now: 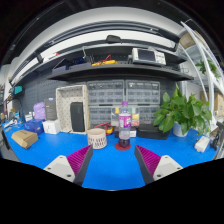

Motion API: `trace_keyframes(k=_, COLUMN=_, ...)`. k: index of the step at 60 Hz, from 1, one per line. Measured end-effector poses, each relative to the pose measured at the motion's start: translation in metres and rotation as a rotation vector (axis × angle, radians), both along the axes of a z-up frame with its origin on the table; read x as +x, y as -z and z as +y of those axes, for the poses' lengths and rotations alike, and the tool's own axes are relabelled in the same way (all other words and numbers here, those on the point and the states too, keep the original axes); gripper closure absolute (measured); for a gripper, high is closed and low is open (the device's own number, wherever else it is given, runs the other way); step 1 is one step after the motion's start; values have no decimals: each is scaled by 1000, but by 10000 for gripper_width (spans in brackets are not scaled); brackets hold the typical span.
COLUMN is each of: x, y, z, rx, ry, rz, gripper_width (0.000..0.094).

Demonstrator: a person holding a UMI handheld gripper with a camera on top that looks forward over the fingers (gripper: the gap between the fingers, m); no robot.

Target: Pour water

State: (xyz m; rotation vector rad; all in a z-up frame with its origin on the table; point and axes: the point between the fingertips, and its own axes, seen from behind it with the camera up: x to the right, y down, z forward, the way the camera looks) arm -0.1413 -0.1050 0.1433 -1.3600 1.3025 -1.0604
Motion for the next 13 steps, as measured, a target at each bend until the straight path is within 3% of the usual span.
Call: trace_keyframes(k=13, x=-20, y=-2, z=10, rx=15, ry=-17, rz=15, gripper_width=73)
